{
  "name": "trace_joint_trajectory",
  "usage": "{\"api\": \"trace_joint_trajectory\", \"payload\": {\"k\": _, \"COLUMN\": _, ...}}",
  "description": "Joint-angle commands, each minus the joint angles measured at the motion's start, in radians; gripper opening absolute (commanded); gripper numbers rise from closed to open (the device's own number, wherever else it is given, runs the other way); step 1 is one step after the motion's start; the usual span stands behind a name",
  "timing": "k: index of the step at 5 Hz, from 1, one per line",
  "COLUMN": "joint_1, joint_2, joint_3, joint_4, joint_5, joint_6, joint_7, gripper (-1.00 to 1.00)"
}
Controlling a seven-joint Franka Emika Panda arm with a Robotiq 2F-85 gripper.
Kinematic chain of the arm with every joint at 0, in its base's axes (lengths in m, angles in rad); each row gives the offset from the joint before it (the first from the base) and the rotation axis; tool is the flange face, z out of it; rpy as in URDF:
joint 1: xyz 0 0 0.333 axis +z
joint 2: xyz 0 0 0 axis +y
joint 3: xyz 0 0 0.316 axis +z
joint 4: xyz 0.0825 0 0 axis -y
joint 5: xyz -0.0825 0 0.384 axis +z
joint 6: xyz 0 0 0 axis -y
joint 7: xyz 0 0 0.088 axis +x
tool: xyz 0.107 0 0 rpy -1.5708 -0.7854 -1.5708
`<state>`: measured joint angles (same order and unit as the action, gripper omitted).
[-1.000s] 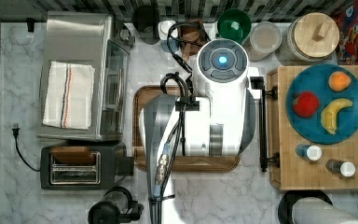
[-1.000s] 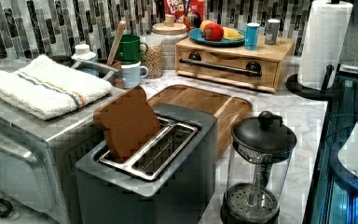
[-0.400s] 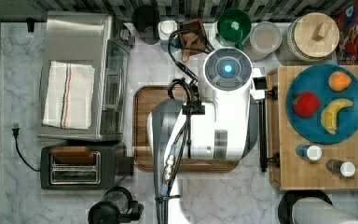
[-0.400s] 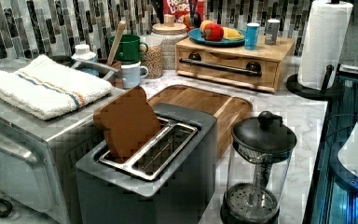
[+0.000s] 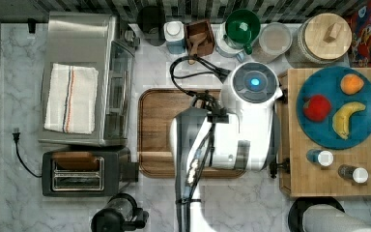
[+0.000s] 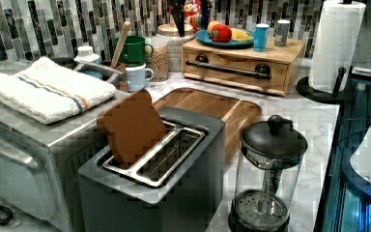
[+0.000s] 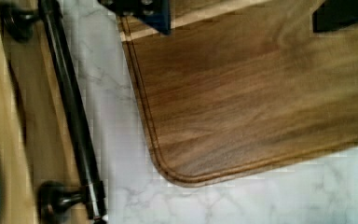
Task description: Open the drawer.
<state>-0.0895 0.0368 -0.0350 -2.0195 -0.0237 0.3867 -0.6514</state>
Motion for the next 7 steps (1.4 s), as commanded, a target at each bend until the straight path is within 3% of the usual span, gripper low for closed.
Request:
{"api": "trace_joint_trajectory", "payload": {"k": 1, "joint_1": -0.121, "joint_2": 0.036, "joint_3": -0.091, "joint_4": 0.036, "joint_5": 0.005, "joint_6": 0.045, "joint_7": -0.368, "gripper": 1.0}}
{"api": "trace_joint_trajectory", "payload": {"k": 3, "joint_1": -0.152, "joint_2": 0.07, "joint_3": -0.098, "joint_4": -0.032, "joint_5": 0.008, "joint_6": 0.211, "joint_7": -0.47, "gripper": 1.0}}
{"api": "trace_joint_trajectory", "payload": {"k": 5, "joint_1": -0.189, "joint_2": 0.083, "joint_3": -0.045, "joint_4": -0.137, "joint_5": 0.042, "joint_6": 0.335, "joint_7": -0.451, "gripper": 1.0}}
{"api": "trace_joint_trajectory", "payload": {"k": 7, "joint_1": -0.176, "joint_2": 0.054, "joint_3": -0.027, "joint_4": -0.237, "joint_5": 0.028, "joint_6": 0.421, "joint_7": -0.37, "gripper": 1.0}}
